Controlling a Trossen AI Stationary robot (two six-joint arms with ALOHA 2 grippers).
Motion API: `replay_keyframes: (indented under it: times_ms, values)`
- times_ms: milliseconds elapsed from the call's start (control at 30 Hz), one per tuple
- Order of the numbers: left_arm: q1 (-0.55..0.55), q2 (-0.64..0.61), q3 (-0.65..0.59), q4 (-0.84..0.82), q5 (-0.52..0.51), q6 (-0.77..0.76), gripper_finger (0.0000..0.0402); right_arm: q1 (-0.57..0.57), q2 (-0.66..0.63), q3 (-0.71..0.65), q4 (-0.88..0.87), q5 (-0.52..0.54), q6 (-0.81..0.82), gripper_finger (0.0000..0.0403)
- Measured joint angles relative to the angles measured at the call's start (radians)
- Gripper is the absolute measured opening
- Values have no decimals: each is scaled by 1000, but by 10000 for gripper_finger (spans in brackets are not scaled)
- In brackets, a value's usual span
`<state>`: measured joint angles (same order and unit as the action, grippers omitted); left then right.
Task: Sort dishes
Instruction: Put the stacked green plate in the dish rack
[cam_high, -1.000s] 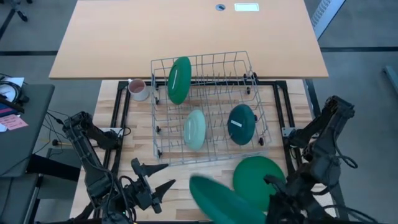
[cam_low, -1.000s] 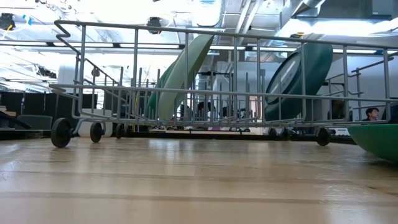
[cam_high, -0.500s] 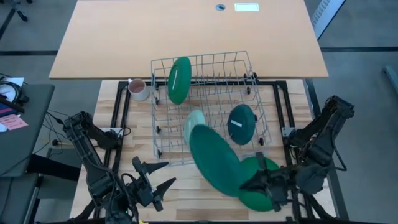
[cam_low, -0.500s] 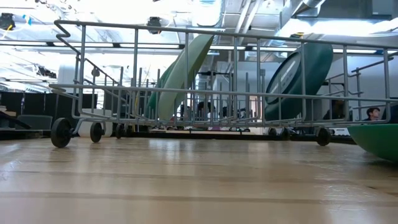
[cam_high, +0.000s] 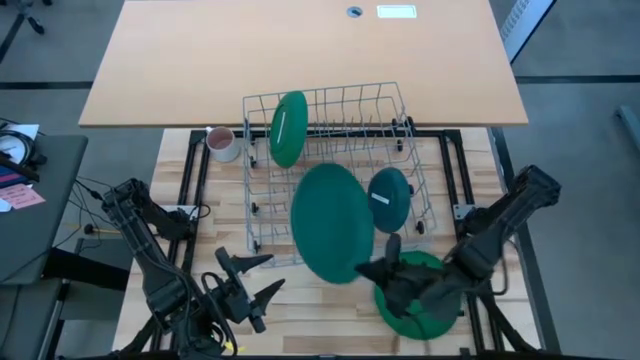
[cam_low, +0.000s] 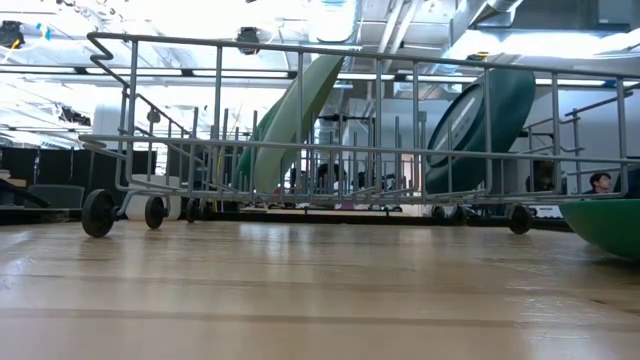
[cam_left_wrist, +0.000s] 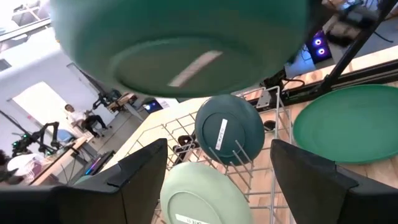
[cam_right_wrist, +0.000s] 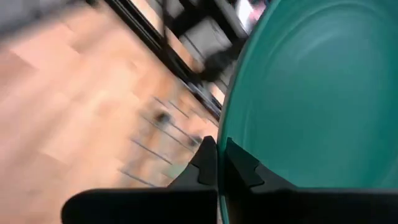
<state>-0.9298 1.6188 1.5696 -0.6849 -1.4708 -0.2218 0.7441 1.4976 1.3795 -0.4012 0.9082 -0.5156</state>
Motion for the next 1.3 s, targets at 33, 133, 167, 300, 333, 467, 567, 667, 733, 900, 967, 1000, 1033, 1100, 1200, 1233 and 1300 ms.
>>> replay_keyframes:
  times_ms: [33,133,167,300,333,467,567,667,733,900,967,1000,1033,1100,1200,1233,1300]
  values:
    - [0,0,0,0,2,0,278,-11,15,9,-2,34,-13,5]
    - [0,0,0,-5,6,-2,278,-40,62,42,0,122,-53,5]
    - [0,0,0,-8,7,-6,278,-45,77,52,0,158,-74,5]
    - [0,0,0,-8,8,-8,278,-56,150,85,-1,352,-171,5]
    - [0,0,0,-8,8,-10,278,-57,169,91,-2,409,-198,5]
    - [0,0,0,-8,9,-11,278,-72,242,115,-3,562,-291,5]
    - [0,0,0,-8,9,-11,278,-86,289,134,-3,581,-309,6]
    - [0,0,0,-7,9,-11,278,-110,328,146,-2,607,-310,6]
    - [0,0,0,-7,9,-10,278,-129,354,148,1,639,-313,5]
    - [0,0,0,-17,10,-8,278,-169,417,148,10,662,-323,5]
    - [0,0,0,-24,9,-8,278,-184,435,148,30,663,-320,5]
    - [0,0,0,-26,10,-7,278,-189,441,148,38,663,-317,5]
    - [0,0,0,-28,10,-8,278,-195,444,148,41,662,-309,5]
    - [0,0,0,-33,10,-7,278,-208,456,148,59,663,-302,5]
    - [0,0,0,-37,9,-7,278,-218,472,148,75,662,-297,5]
    - [0,0,0,-37,10,-7,278,-221,474,148,80,661,-296,5]
    - [0,0,0,-37,9,-7,278,-221,474,147,90,659,-296,5]
